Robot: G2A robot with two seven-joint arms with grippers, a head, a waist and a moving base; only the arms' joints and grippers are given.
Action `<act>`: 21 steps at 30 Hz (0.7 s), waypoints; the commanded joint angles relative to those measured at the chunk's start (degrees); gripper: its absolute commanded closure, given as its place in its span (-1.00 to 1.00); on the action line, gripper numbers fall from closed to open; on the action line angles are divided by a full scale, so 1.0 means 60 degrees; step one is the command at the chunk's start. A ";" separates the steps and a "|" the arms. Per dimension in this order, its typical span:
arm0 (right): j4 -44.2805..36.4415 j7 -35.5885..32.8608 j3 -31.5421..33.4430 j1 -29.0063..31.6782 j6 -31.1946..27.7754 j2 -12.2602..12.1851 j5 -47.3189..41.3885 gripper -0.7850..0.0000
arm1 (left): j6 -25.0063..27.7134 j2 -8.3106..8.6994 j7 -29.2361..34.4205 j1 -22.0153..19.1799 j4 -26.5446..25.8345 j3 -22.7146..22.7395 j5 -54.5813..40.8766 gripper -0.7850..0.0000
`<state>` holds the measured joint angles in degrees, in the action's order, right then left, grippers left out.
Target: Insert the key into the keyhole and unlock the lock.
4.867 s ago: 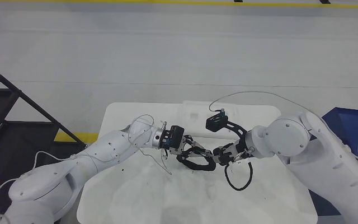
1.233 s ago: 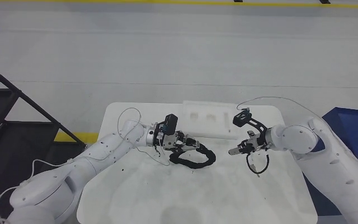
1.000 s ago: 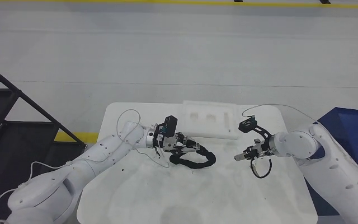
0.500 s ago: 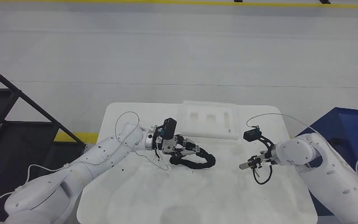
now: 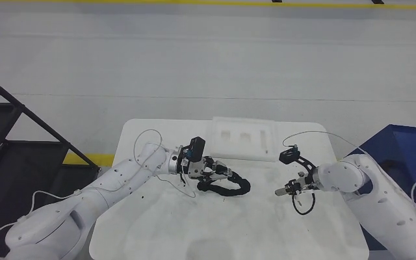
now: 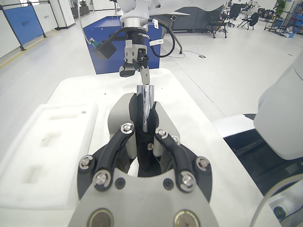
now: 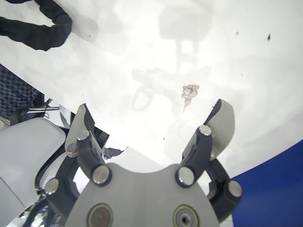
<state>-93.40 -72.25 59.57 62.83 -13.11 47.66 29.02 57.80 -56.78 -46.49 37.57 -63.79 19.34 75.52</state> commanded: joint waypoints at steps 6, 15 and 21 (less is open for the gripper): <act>0.1216 0.0504 -0.0193 -0.0323 -0.2874 0.0000 0.0194 -1.00 | 0.0000 0.0000 0.0000 0.0000 0.0000 0.0000 0.0000 1.00; 0.2295 0.1349 -0.0869 -0.0639 -0.4502 0.0032 0.1278 -0.98 | 0.0000 0.0000 0.0000 0.0000 0.0000 0.0000 0.0000 1.00; 0.2702 0.1596 -0.1407 -0.0904 -0.4749 0.0082 0.1823 -0.07 | 0.0000 0.0000 0.0000 0.0000 0.0000 0.0000 0.0000 1.00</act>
<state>-77.65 -62.56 51.70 57.71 -41.72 48.05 39.41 57.80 -56.78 -46.49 37.57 -63.79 19.34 75.51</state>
